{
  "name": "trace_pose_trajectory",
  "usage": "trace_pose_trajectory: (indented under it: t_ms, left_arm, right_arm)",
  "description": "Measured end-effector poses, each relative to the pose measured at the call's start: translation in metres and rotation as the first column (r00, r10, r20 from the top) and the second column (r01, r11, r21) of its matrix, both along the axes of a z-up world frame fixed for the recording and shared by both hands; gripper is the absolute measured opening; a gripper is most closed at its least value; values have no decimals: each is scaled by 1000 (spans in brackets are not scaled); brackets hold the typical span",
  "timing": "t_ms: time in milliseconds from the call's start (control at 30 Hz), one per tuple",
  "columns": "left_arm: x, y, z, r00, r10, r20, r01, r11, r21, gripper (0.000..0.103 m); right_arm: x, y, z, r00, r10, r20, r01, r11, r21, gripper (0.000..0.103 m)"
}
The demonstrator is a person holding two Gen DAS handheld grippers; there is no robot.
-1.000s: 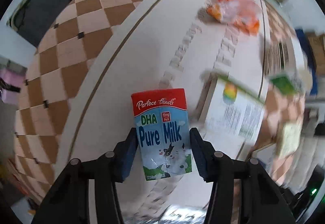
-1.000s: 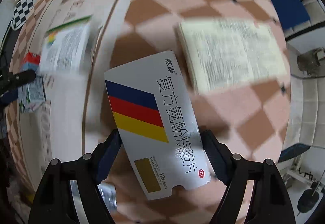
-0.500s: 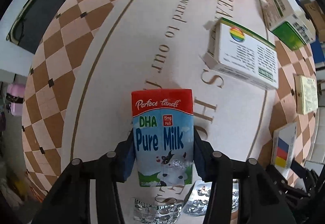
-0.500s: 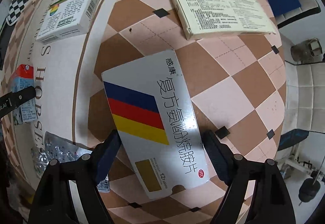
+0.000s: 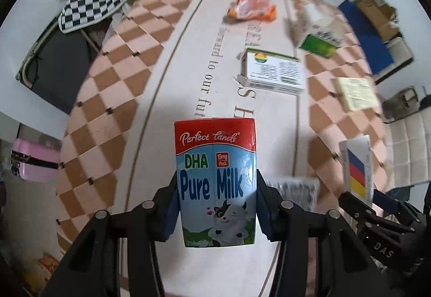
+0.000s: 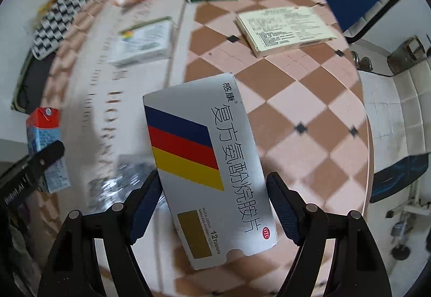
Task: Collect trash
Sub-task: 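Carry the box and carton to the trash bin and release both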
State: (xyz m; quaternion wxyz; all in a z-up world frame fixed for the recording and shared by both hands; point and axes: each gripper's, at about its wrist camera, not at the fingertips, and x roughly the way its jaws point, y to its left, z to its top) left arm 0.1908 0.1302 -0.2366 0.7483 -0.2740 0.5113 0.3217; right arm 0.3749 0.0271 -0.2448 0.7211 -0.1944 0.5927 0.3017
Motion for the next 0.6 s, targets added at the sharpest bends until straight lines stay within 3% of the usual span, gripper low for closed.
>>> trace_pose_trajectory:
  t_ms: [133,300,433,600]
  left_arm:
    - [-58,-33,19,995,-65,72,62,998,31,45]
    - [-138,-78,25,980,-171,99,168,985,34,45]
    - [-190,-103,4,977,-194,86,199,979,-46,45]
    - [-242,-137,-52,976,-218,29,220,959,-178,45]
  right_arm:
    - [-47,-32,28,998,-58,11,57,995,77,80]
    - [-144,-91,42,987,-158,-12,158,976,151,80]
    - [-213,-139,17,971,-214,-106,228,963,141,80]
    - [-285,-195,-42,936,-264,-234,284,957,56,80]
